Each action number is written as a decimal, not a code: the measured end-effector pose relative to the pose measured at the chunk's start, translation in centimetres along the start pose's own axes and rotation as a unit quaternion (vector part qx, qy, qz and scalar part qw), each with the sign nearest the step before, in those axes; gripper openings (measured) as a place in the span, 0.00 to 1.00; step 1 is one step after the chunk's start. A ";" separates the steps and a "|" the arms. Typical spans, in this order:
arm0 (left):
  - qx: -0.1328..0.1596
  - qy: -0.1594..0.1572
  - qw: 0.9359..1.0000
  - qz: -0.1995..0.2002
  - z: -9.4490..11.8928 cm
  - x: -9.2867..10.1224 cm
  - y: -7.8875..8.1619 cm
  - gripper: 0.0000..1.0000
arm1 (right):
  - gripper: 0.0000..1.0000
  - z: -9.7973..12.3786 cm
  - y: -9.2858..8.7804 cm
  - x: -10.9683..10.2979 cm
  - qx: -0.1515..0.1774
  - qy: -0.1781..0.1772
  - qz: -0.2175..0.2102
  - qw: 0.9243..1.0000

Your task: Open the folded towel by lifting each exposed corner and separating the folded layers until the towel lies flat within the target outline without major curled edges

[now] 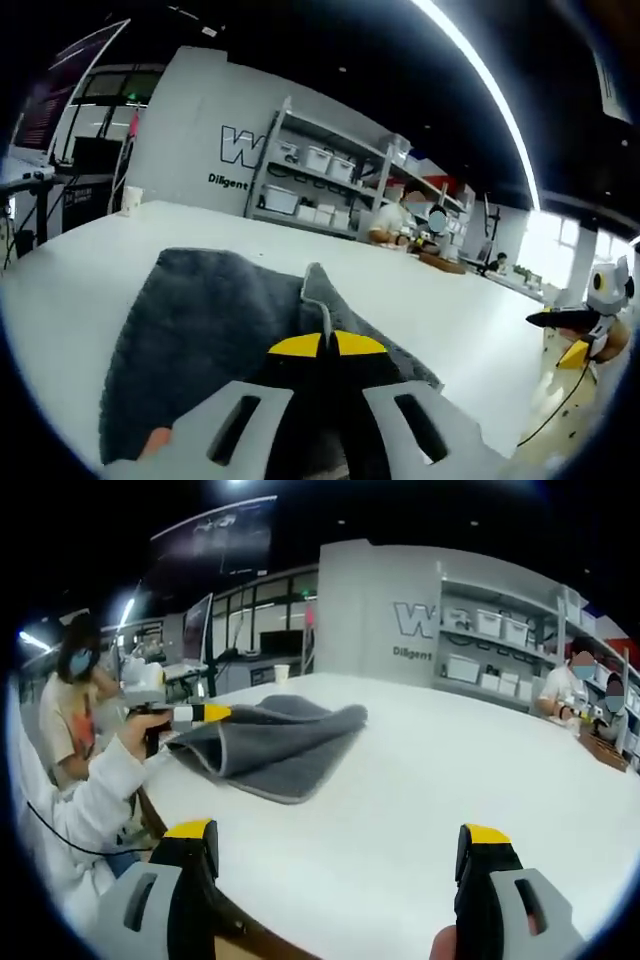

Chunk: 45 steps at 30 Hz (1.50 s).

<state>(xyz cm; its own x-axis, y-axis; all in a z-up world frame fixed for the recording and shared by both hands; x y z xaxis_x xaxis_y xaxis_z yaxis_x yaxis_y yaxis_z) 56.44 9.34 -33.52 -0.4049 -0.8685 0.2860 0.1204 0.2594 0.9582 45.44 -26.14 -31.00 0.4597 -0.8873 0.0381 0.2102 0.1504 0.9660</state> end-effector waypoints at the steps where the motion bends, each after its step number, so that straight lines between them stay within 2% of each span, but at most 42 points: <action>1: 0.002 0.005 1.000 0.000 0.1 -0.4 0.1 0.02 | 0.99 0.0 0.0 0.0 0.000 0.000 0.000 1.000; 5: 0.005 0.019 1.000 0.000 0.6 -1.4 0.3 0.02 | 0.99 -0.1 -0.2 0.0 -0.003 0.000 -0.002 1.000; 11: 0.016 0.024 1.000 0.004 1.1 -1.8 0.8 0.02 | 0.99 0.1 -0.1 0.1 -0.001 -0.001 -0.003 1.000; 18: 0.056 0.039 0.998 0.006 2.1 -2.2 2.0 0.02 | 0.99 0.1 0.0 0.0 -0.001 0.003 -0.004 1.000; 29: 0.086 0.053 0.995 0.015 3.2 -2.9 2.9 0.02 | 0.99 0.4 0.2 -0.1 0.001 0.003 -0.004 1.000; 36: 0.093 0.066 0.993 0.015 3.8 -4.0 3.3 0.02 | 0.99 0.4 0.2 -0.1 0.001 0.003 -0.006 1.000; 41: 0.080 0.079 0.994 0.013 4.3 -5.5 2.9 0.02 | 0.99 0.3 0.2 -0.1 -0.001 0.005 -0.008 1.000; 45: 0.058 0.092 0.994 0.001 4.7 -6.4 2.5 0.02 | 0.99 0.4 0.2 0.0 -0.001 0.005 -0.010 1.000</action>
<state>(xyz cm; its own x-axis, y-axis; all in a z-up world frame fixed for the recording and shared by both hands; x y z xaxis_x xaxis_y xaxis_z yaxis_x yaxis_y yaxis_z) 55.05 17.59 -32.96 -0.2309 -0.9280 0.2925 0.0112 0.2981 0.9545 45.15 -26.24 -30.75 0.4644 -0.8855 0.0167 0.2202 0.1337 0.9663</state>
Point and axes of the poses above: the point that each gripper's makers call its tool centre point, and the gripper's own axes: z roughly backward along the fingers, x roughly to its right, y roughly out of its top, the point moved 9 cm from there along z, roughly backward along the fingers, and after that the axes turned 8 degrees about x, right-handed, at the moved point
